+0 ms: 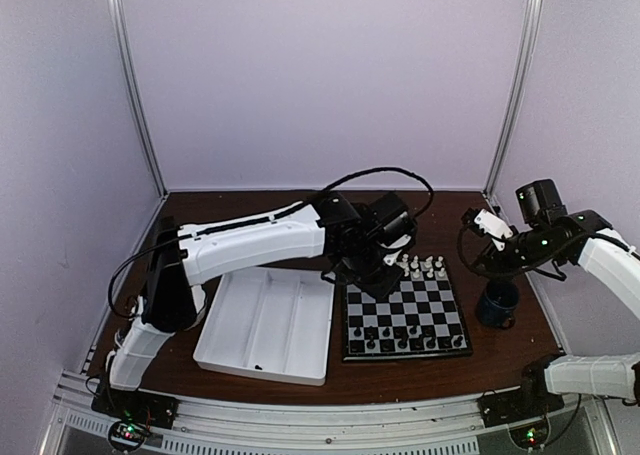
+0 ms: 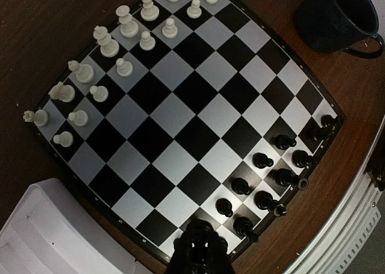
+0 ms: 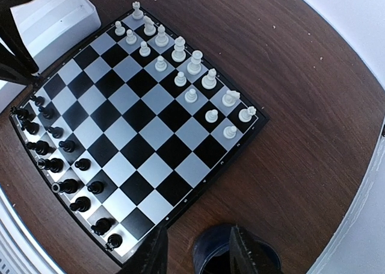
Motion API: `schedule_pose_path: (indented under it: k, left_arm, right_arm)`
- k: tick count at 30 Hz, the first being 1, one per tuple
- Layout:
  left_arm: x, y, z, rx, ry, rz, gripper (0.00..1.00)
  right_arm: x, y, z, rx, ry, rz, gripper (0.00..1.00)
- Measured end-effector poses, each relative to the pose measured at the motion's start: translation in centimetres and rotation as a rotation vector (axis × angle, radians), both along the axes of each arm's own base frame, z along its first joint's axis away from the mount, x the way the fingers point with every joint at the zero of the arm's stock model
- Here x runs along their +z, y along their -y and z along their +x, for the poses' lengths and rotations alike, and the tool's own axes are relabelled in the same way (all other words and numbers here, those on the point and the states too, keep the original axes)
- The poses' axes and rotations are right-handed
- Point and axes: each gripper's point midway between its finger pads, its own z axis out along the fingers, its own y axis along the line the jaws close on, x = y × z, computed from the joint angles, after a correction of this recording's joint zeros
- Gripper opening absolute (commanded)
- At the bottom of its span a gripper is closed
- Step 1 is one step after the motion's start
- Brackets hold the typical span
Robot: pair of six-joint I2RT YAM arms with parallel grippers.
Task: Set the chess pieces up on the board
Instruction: Place the pawn on the chessboard.
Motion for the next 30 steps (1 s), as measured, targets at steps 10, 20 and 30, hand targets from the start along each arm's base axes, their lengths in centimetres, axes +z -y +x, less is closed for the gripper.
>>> schedule_pose_path:
  k: [10, 20, 30]
  left_arm:
    - [-3.6, 0.6, 0.2, -0.020, -0.033, 0.064, 0.03]
    - [-8.9, -0.3, 0.5, -0.006, -0.084, 0.164, 0.13]
    - [-8.1, -0.4, 0.9, 0.003, -0.104, 0.142, 0.25]
  right_arm:
    - [-0.3, -1.1, -0.5, 0.047, -0.038, 0.048, 0.38]
    - [-0.5, -1.6, -1.0, 0.082, -0.058, 0.069, 0.38]
    - [-1.1, -2.6, -1.6, 0.140, -0.096, 0.081, 0.38]
